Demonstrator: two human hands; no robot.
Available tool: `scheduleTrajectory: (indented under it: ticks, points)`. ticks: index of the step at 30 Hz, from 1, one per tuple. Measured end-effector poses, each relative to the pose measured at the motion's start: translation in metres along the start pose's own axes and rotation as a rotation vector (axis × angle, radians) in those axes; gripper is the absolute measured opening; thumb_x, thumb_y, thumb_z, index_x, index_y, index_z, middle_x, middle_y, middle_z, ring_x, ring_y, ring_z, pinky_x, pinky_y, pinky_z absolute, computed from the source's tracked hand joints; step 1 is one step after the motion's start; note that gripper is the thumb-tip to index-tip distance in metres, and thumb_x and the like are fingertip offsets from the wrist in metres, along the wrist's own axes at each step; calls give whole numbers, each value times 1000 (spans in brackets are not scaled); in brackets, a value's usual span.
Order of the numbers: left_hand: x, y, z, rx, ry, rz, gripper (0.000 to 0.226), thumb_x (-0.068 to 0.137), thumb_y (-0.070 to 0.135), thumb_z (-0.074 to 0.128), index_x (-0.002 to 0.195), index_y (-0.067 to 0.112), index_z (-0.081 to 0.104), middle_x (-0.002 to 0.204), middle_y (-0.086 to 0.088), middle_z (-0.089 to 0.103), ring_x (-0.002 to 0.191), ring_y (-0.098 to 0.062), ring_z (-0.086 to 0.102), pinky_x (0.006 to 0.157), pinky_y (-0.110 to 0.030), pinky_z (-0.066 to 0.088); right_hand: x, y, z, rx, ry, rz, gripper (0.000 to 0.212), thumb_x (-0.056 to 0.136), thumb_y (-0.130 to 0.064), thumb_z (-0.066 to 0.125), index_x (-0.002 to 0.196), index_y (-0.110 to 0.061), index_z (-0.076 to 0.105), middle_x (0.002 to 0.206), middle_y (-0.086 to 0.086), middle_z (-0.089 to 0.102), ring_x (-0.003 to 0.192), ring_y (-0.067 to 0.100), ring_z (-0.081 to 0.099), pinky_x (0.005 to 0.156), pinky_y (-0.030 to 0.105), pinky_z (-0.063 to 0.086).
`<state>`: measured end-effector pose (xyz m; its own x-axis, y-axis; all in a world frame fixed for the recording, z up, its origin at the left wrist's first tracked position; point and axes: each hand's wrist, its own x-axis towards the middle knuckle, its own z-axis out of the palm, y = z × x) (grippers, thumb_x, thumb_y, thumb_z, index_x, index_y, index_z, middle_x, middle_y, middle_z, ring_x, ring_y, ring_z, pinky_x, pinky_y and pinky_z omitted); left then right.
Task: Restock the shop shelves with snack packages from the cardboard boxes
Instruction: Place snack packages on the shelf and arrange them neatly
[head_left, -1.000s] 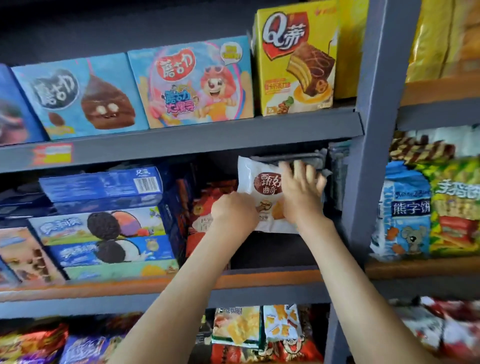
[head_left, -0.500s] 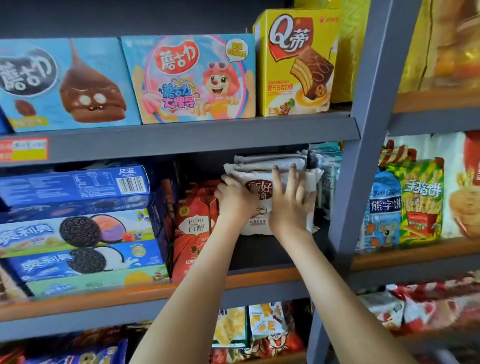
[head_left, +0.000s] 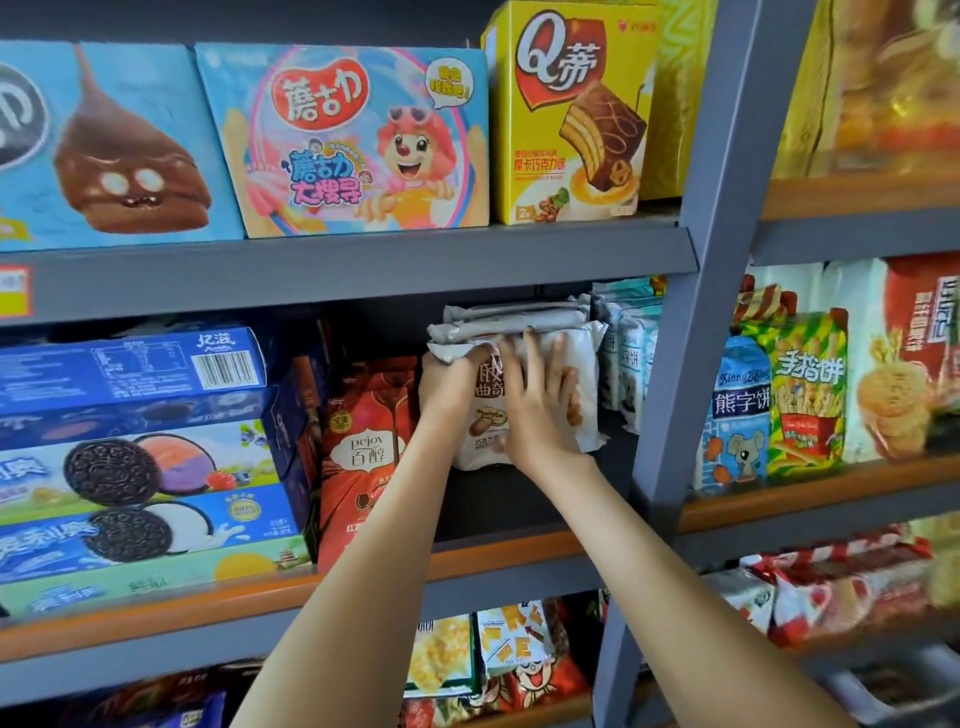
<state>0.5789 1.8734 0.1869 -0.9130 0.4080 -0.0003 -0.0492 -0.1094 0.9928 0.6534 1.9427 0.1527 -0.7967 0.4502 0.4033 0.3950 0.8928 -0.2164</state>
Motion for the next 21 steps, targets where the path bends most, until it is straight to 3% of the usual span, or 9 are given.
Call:
scheduleTrajectory:
  ticks: [4, 10, 12, 15, 18, 21]
  points:
    - [-5, -9, 2, -41, -47, 19, 61, 64, 40, 71, 121, 25, 55, 110, -4, 68, 100, -27, 66, 86, -48, 55, 0, 7, 5, -36, 48, 49, 118, 78, -15, 76, 150, -21, -18, 155, 9, -28, 137, 41, -31, 113, 56, -7]
    - [-5, -10, 5, 43, -81, 48, 40, 86, 12, 64, 123, 16, 48, 112, -7, 64, 102, -26, 65, 84, -39, 54, -2, 15, -2, -2, 12, 54, 119, 80, -19, 74, 147, -25, -24, 153, 6, -34, 136, 37, -35, 111, 51, -13]
    - [-8, -9, 6, 215, -5, 148, 48, 87, 11, 62, 131, 14, 42, 126, -8, 56, 117, -27, 56, 90, -31, 47, -5, 12, -3, -4, 38, 57, 120, 81, -16, 72, 143, -27, -29, 148, 3, -41, 133, 33, -37, 113, 53, -10]
    - [-24, -6, 7, 476, 78, 346, 73, 87, 10, 60, 148, 5, 21, 149, -17, 27, 136, -31, 33, 100, -26, 33, -15, 3, -10, 20, 106, -8, 108, 88, -5, 59, 139, -28, -33, 142, 1, -47, 136, 29, -36, 116, 50, -8]
    - [-41, -3, 5, 562, 80, 517, 68, 87, 7, 59, 146, 4, 26, 147, -16, 31, 133, -27, 35, 91, -11, 28, -26, -7, -26, 173, 152, -51, 88, 90, -4, 56, 152, -19, -5, 158, 7, -17, 146, 30, -10, 118, 43, 11]
    - [-62, 4, 0, 546, 162, 587, 50, 90, 10, 57, 138, 11, 42, 136, -7, 48, 119, -19, 51, 75, -5, 34, -34, -13, -44, 321, 212, -118, 72, 87, 0, 57, 149, -10, 21, 156, 10, 14, 143, 25, 18, 116, 35, 26]
